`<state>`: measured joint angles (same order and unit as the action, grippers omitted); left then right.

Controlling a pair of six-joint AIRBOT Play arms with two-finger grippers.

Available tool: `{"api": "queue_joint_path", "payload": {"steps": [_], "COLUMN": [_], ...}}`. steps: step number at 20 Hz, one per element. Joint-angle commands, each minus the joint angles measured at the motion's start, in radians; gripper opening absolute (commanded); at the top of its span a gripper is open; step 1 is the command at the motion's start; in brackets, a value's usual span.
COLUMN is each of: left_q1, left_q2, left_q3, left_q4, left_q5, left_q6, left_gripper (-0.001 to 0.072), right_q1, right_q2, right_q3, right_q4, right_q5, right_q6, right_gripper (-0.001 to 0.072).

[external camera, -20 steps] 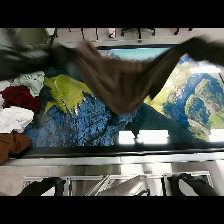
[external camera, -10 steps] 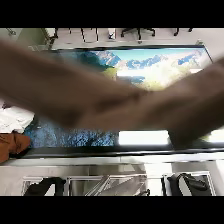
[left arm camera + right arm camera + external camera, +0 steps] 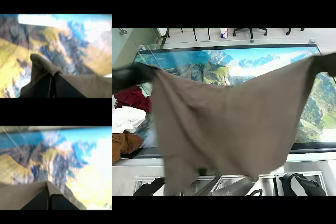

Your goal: Fold the shirts.

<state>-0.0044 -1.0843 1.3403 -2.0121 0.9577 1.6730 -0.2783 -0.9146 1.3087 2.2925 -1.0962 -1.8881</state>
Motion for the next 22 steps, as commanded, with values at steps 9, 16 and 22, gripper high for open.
{"api": "queue_joint_path", "payload": {"steps": [9, 16, 22], "left_q1": [-0.094, 0.099, 0.261], "left_q2": [-0.816, -0.745, -0.367], "left_q3": [0.359, 0.540, -0.228], "left_q4": [0.021, 0.022, 0.013], "left_q5": [-0.024, 0.560, 0.431], "left_q6": [0.030, 0.009, -0.011], "left_gripper": [0.0026, 0.0698, 0.0698], "right_q1": [0.010, -0.249, -0.506], "right_q2": [-0.562, -0.378, -0.080], "right_q3": [-0.221, -0.189, -0.618], "right_q4": [0.135, -0.013, -0.224], "right_q5": [0.342, -0.134, -0.166], "right_q6": [-0.058, -0.057, -0.036], "right_gripper": [0.0042, 0.0442, 0.0442]}}
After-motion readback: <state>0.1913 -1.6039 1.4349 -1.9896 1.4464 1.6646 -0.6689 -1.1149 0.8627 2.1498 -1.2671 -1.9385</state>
